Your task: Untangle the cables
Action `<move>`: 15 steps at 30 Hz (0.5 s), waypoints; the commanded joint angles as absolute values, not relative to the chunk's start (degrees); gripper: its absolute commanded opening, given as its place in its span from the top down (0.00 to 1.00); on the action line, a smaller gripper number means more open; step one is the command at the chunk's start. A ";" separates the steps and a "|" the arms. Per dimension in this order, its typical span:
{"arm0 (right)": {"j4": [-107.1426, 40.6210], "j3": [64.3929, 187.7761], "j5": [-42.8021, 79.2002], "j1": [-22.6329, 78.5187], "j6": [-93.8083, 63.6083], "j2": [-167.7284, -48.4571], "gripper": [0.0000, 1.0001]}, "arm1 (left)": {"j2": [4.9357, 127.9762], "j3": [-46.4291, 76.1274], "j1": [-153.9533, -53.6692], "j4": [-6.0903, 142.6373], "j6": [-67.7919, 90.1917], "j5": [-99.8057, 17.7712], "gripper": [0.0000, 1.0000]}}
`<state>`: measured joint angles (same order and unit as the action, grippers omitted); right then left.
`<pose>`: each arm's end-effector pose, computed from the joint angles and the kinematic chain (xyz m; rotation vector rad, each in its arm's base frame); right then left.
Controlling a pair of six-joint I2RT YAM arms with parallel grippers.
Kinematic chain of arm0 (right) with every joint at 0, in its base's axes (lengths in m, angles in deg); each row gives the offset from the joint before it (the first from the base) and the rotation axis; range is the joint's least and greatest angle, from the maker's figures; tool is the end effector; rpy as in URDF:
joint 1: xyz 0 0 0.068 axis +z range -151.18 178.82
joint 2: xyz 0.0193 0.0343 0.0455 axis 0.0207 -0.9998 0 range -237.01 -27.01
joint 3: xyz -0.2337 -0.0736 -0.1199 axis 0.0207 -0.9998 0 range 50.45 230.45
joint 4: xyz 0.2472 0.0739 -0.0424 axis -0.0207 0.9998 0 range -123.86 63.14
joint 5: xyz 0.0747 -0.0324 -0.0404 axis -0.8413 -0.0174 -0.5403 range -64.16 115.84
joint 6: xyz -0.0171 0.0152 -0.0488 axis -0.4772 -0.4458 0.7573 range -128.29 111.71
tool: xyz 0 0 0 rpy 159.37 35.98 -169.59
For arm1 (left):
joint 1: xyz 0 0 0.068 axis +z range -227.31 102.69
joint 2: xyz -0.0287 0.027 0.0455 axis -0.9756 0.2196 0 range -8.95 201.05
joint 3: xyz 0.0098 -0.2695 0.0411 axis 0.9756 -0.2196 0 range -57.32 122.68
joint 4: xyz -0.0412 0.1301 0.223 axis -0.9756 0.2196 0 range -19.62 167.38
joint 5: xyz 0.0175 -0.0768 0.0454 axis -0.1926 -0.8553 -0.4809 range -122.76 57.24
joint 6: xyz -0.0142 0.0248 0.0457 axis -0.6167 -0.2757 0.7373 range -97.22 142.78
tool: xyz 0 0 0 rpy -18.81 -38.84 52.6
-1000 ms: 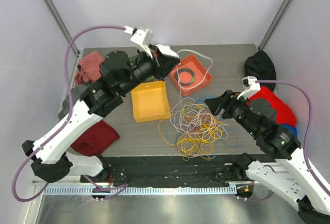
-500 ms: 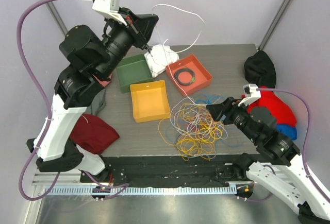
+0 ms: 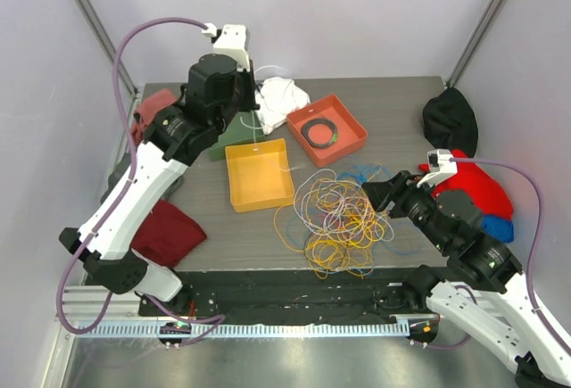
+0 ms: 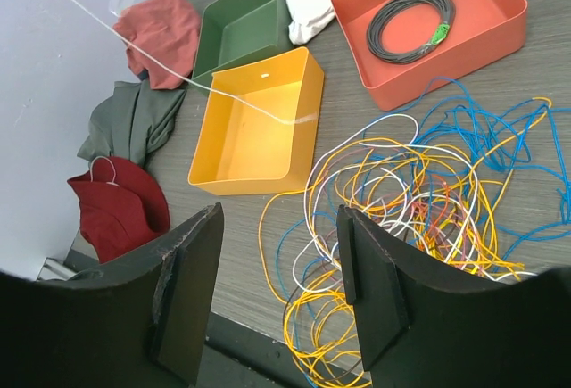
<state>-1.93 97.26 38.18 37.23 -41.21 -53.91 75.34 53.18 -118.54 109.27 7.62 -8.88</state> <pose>0.0838 0.0567 0.3501 0.0720 1.8293 0.7009 0.2284 -0.1809 0.5149 0.1068 1.7821 -0.3373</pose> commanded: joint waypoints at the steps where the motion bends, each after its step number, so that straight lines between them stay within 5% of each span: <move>1: -2.92 96.94 39.37 37.49 -40.63 -53.91 0.39 | 71.65 48.07 -116.16 107.03 4.50 -10.34 1.00; 15: -4.15 95.45 39.55 37.49 -40.01 -55.58 0.39 | 68.40 32.45 -113.00 103.34 1.52 -13.50 1.00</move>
